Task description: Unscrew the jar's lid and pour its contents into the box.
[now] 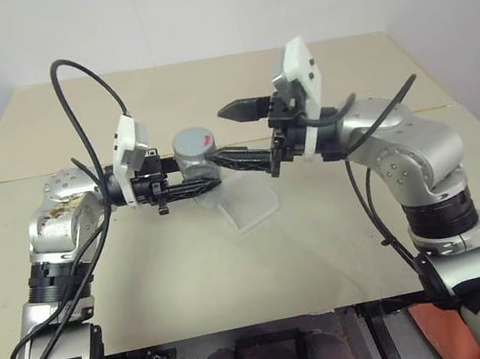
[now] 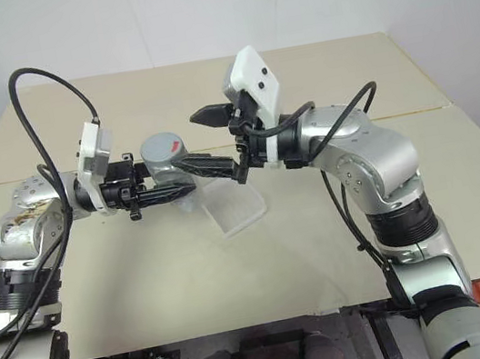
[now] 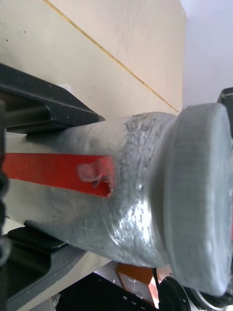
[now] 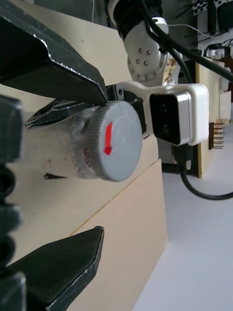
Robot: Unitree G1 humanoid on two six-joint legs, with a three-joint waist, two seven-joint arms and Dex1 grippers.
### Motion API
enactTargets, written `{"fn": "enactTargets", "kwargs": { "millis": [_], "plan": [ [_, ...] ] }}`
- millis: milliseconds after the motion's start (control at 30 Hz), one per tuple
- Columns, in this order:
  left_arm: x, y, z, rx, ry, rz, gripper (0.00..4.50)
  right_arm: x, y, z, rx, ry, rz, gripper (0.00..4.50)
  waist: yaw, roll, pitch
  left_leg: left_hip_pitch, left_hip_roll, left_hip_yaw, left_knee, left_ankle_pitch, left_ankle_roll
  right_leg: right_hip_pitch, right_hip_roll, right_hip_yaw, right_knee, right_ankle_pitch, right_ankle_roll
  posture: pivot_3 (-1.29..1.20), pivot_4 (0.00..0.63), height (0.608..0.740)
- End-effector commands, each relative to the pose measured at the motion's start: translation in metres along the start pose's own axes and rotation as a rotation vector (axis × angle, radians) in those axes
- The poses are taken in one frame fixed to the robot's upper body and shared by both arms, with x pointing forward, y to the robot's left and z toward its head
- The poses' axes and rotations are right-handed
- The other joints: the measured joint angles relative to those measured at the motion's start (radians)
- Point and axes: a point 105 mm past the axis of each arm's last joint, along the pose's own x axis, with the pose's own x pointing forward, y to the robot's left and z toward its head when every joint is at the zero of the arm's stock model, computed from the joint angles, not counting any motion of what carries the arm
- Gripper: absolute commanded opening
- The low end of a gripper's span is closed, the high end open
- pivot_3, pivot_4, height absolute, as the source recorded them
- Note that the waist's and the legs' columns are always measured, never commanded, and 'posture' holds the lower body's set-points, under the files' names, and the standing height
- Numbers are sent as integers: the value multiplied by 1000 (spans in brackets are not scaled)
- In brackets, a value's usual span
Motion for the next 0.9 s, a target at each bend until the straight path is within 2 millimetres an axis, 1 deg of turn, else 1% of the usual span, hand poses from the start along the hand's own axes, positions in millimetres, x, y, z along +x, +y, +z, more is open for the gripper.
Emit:
{"fn": "enactTargets", "kwargs": {
  "millis": [33, 333, 400, 533, 700, 767, 833, 900],
  "plan": [
    [3, -11, 12, 58, -17, -72, 1947, -21, -27, 11, -32, -35, -140, 4484, 1, 0, 0, 0, 0, 0, 0, 0, 0, 0, 0, 0, 0, 0, 0, 0, 150, 740],
    [3, -11, 11, 54, -16, -71, 1947, -32, -25, 10, -49, -18, -126, 4484, -3, 0, 0, 0, 0, 1, 0, 0, 0, 0, 0, 0, 0, 0, 0, 0, 150, 740],
    [3, -10, 10, 53, -17, -69, 1947, -32, -17, 15, -61, -30, -89, 4484, -2, 0, 0, 0, 0, 1, 0, 0, 0, 0, 0, 0, 0, 0, 0, 0, 150, 740],
    [5, -10, 9, 51, -17, -67, 1947, -28, 7, 27, -75, -74, 16, 4484, 0, 0, 0, 0, 0, 0, 0, 0, 0, 0, 0, 0, 0, 0, 0, 0, 150, 740],
    [8, -10, 8, 46, -20, -75, 1947, -10, 27, 27, -77, -77, 66, 4484, -1, 0, 0, 0, 0, 0, 0, 0, 0, 0, 0, 0, 0, 0, 0, 0, 150, 740],
    [10, -10, 9, 48, -23, -77, 1947, -1, 29, 26, -75, -76, 63, 4484, -1, 0, 0, 0, 0, 0, 0, 0, 0, 0, 0, 0, 1, 0, 0, 0, 150, 740],
    [12, -10, 9, 50, -25, -80, 1947, 10, 27, 25, -72, -75, 39, 4484, -2, 0, 0, 0, 0, 0, 0, 0, 0, 0, 0, 0, 1, 0, 0, 0, 150, 740],
    [12, -10, 10, 51, -25, -82, 1947, 16, 25, 24, -74, -73, 25, 4484, -2, 0, 0, 0, 0, 0, 0, 0, 0, 0, 0, 0, 1, 0, 0, 0, 150, 740]
  ]
}}
